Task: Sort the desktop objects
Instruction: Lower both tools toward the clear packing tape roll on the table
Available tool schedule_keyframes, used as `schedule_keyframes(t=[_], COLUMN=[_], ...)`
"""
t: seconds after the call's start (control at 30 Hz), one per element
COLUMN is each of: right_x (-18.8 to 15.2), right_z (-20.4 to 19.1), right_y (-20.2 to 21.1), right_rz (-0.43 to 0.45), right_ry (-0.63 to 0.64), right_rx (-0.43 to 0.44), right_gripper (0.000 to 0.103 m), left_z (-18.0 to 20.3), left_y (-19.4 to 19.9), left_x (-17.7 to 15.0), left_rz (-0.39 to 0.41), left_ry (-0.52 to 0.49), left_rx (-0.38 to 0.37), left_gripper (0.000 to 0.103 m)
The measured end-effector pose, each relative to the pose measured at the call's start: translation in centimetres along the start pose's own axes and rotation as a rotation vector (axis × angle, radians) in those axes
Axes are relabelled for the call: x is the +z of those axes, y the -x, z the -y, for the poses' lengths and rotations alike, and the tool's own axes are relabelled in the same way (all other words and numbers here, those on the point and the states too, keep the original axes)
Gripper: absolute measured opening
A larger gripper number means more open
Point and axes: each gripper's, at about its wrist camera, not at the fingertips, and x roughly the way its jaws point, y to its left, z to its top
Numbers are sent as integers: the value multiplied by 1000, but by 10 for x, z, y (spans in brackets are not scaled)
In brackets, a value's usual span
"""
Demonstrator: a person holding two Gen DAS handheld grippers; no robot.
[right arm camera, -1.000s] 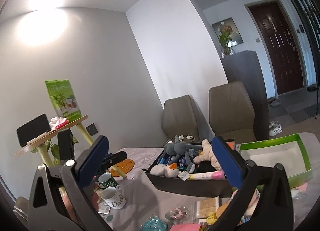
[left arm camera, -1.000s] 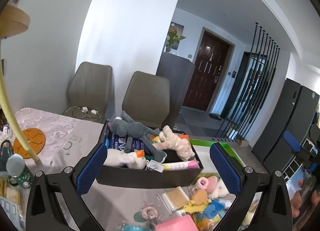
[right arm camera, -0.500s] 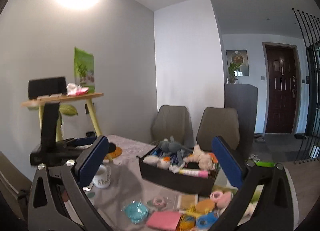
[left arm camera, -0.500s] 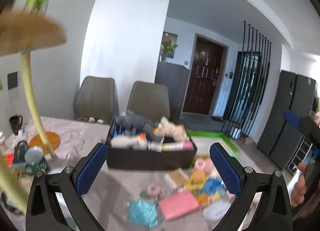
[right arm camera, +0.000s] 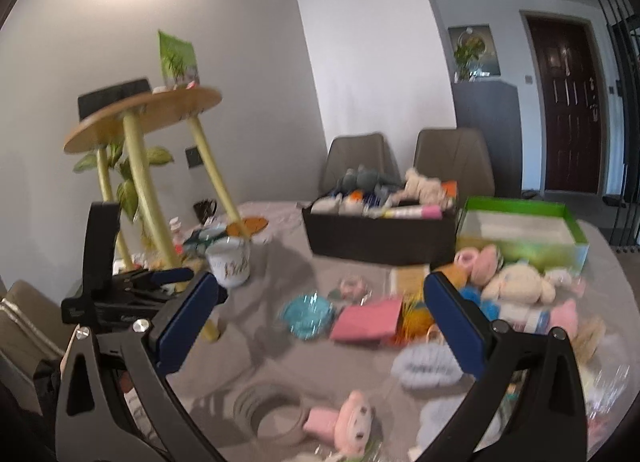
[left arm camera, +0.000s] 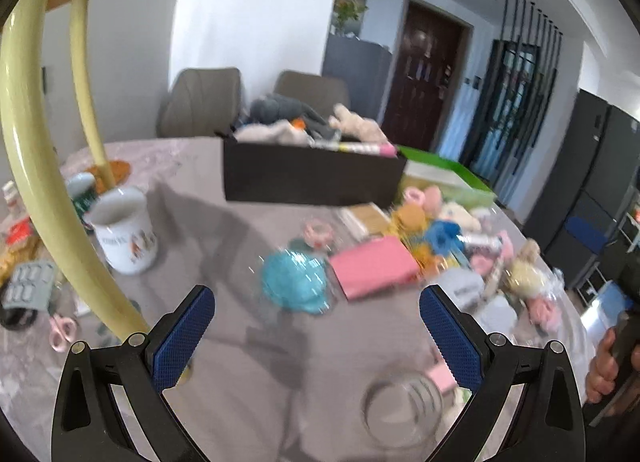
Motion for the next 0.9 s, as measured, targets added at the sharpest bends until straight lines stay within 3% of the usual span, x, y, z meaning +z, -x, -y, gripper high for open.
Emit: schedule_keyframes(t=[0.13,0.27,0.4,0.63,0.7,0.83,0.9], right_x=[-26,-53,-79,-111,-114,-119,-121], right_z=[-1,2,3,6,5,2,-1], right_y=[-3,-11,-24,-45,-49,-56,-60], right_rz=[-61,-132,-213,-316,-329,-353,-367], right_ry=[-32,-82,-116,-156,-158,-164,-161], right_rx=[39,93,109,105,110,121,134], right_gripper=[87,73,66,54,52,47,44], left_z=[0,2,3,8,9,10,11], left_y=[-16,-25,-29,-39,-42,-48,-51], left_x=[-18,-36,-46,-61,-66,-72,-74], left_rz=[-90,-140,-171,-230,-244,-275,-286], left_ry=[37,51,59,32,26,27,24], left_rx=[-69,-77,-98,-116,-122,-134,-143], left_gripper=[102,98,89,88,79,74,67])
